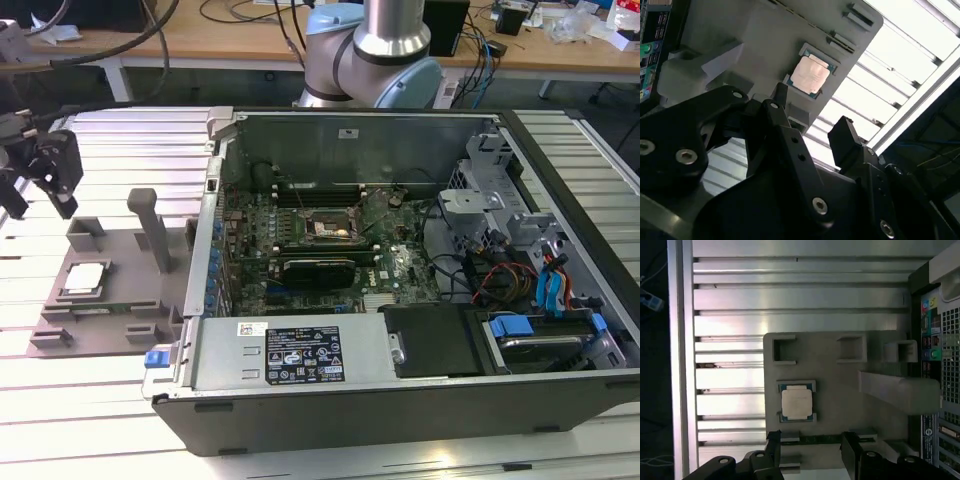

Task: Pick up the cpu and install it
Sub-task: 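Pick up the cpu and move it towards the insertion slot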

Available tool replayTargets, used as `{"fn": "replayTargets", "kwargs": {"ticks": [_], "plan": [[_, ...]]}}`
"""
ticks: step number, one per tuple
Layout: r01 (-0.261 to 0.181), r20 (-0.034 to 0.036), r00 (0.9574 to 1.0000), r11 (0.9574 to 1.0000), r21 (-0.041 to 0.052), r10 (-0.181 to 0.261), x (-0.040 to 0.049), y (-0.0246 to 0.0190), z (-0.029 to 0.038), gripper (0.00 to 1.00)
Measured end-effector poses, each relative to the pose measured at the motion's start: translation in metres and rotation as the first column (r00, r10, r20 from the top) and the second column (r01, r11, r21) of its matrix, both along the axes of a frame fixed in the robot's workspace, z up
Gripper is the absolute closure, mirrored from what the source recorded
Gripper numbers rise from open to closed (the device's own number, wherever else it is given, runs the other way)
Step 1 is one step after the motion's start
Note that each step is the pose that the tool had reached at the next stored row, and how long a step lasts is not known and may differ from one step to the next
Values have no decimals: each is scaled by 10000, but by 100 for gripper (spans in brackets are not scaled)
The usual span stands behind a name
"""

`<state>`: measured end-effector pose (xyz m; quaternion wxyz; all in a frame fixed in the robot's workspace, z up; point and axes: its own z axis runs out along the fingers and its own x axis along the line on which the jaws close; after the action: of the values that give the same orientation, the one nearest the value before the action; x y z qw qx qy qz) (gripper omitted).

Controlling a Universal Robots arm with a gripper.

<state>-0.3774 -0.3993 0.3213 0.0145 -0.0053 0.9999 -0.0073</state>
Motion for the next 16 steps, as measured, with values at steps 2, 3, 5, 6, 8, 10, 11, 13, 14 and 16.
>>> {"fn": "replayTargets", "kwargs": {"ticks": [2, 3, 5, 6, 8, 10, 11, 13, 14, 16], "plan": [[-144, -1, 9999, 9999, 0, 144, -1, -49, -151, 40], [-146, -1, 9999, 9999, 0, 146, -1, -50, -183, 40], [-192, 1, 9998, 9998, 1, 192, 0, -51, -254, 40], [-211, 0, 9998, 9998, 0, 211, 0, -51, -272, 40], [-315, 1, 9995, 9995, 1, 315, 0, -51, -339, 40], [-416, 0, 9991, 9991, 0, 416, 0, -51, -388, 40], [-455, 0, 9990, 9990, 0, 455, 0, -51, -408, 40], [-494, 0, 9988, 9988, 0, 494, 0, -51, -444, 40], [-507, 0, 9987, 9987, 0, 507, 0, -51, -462, 40], [-560, 0, 9984, 9984, 1, 560, -3, -52, -535, 40]]}}
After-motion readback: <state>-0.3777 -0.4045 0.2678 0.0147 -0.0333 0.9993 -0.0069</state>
